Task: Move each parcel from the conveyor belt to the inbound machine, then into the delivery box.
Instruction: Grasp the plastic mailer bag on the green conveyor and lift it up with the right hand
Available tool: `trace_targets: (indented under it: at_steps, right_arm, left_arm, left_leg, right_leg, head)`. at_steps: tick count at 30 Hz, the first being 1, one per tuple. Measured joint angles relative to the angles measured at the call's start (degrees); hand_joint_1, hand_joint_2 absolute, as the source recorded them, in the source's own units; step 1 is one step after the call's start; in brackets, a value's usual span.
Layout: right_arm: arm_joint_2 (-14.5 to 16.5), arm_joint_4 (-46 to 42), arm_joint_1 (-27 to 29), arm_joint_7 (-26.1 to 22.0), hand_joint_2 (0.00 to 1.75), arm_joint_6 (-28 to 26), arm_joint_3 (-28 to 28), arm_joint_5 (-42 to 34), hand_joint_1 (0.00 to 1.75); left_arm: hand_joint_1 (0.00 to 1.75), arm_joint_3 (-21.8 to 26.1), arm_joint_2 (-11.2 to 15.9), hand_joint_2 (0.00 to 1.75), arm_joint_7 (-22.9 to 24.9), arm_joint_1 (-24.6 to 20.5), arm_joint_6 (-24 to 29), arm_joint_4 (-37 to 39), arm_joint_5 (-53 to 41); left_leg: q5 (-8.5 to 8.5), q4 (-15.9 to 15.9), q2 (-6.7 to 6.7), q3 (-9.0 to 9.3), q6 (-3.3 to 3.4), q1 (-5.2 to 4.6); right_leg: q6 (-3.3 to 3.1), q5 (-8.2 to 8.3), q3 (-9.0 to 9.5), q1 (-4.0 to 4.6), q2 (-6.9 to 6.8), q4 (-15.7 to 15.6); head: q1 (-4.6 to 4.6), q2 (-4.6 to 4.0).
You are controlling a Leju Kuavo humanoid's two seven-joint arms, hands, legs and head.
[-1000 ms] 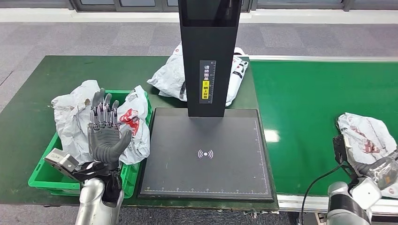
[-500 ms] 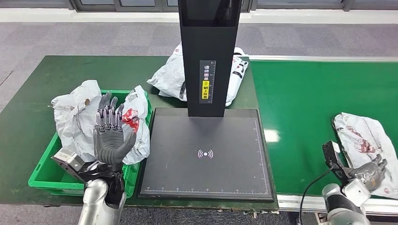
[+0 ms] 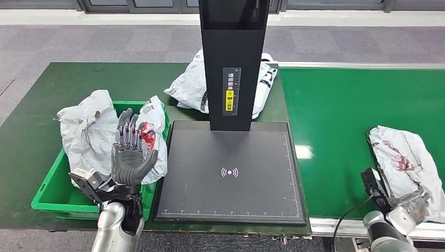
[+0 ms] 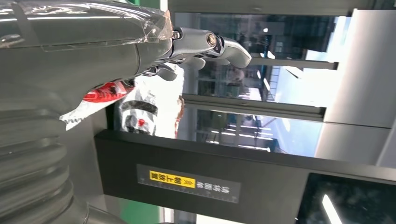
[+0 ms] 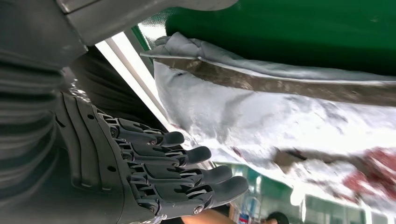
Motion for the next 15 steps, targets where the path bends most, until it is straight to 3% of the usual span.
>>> trace_targets:
  at_steps: [15]
  right_arm:
    - [-0.41, 0.92, 0.01, 2.17, 1.75, 2.03, 0.54, 0.07, 0.00]
  left_arm:
    - [0.00, 0.04, 0.04, 1.75, 0.31, -0.15, 0.44, 2.24, 0.39]
  left_leg:
    - [0.00, 0.00, 0.00, 0.00, 0.00, 0.00]
  right_leg:
    - [0.00, 0.00, 0.00, 0.00, 0.00, 0.00]
  head:
    - [0.00, 0.01]
